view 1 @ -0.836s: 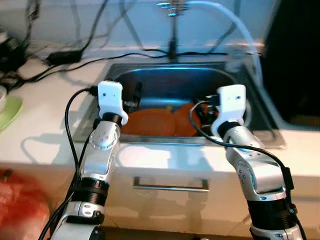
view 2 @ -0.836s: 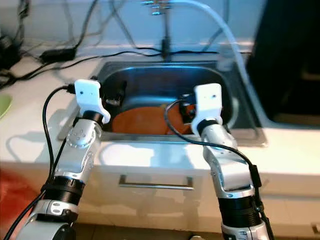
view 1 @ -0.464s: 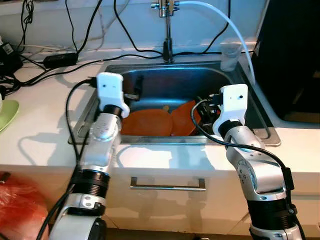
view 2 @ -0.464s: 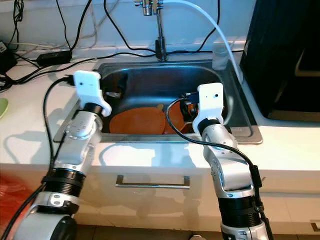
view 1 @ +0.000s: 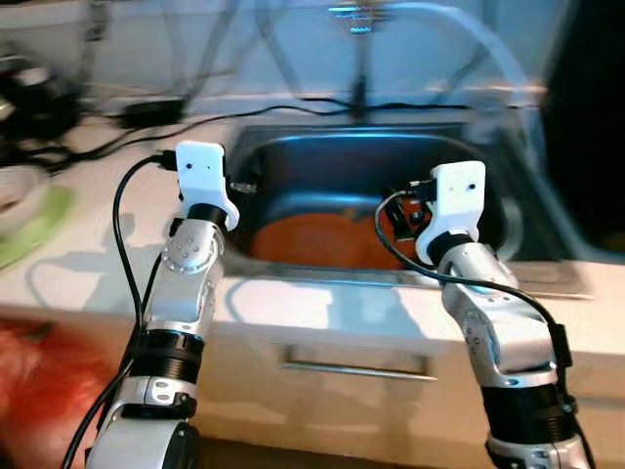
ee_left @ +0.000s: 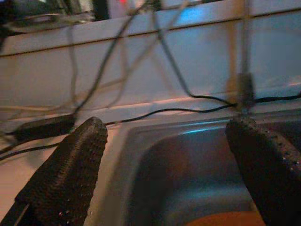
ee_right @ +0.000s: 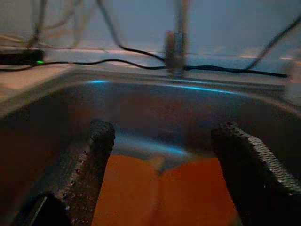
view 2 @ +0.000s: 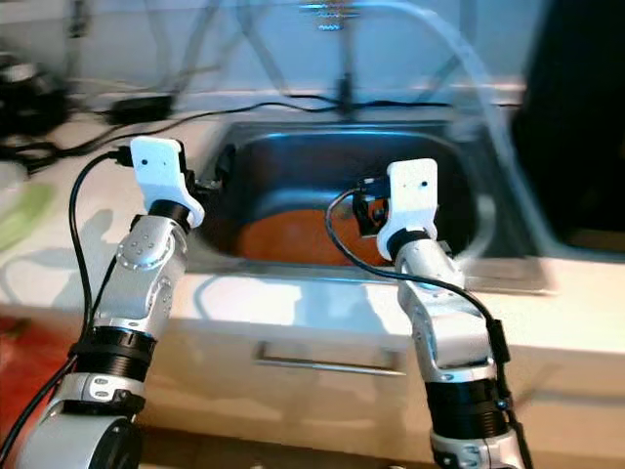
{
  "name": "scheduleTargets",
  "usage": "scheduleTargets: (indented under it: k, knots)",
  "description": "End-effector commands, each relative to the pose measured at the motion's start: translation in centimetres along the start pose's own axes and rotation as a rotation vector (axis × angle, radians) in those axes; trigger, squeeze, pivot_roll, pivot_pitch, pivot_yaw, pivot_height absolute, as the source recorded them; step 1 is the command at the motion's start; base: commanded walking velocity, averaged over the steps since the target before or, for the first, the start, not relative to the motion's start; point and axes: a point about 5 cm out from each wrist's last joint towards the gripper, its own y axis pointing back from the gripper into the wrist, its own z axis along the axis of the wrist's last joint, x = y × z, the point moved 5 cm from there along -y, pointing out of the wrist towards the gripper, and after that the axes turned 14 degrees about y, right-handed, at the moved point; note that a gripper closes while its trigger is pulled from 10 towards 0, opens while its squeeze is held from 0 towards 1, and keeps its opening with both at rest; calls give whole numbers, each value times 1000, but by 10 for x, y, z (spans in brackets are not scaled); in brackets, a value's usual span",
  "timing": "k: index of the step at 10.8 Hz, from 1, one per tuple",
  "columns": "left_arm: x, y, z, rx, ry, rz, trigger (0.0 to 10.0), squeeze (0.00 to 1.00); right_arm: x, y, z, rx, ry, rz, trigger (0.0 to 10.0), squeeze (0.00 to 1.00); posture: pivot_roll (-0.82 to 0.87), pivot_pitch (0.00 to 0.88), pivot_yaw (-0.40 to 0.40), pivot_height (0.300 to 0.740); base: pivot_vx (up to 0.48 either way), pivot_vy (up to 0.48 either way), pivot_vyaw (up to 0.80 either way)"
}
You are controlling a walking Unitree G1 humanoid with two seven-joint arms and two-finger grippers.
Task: Kitchen organization
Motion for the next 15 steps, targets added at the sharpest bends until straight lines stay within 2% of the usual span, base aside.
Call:
scheduleTargets:
  k: [1,3,6,7,9,13,15]
  knots:
    - [3,-3,2,10,-4,3,10000,0,3,1,5,-20,-4,7,10000,0,-87,0,130,740,0,352,0]
    - [2,-8,3,16,-9,5,10000,0,-1,2,5,-17,1,-5,10000,0,-99,0,133,740,0,307,0]
    - [3,-14,4,25,-10,12,10000,0,-2,3,5,-14,2,-20,10000,0,-112,0,144,740,0,0,0]
    - [2,-17,3,37,11,16,10000,0,-3,3,4,-11,3,-28,10000,0,-112,0,146,740,0,480,0]
    - [0,-17,-2,60,-16,9,10000,0,-2,2,5,-12,3,-31,10000,0,-108,0,149,740,0,480,0]
    - [-6,-18,-7,79,-41,-26,10000,0,-2,0,6,-19,0,-35,10000,0,-98,0,158,740,0,0,0]
    - [-7,-20,-7,83,-27,-18,10000,0,-2,-1,7,-22,-2,-42,10000,0,-101,0,161,740,0,0,0]
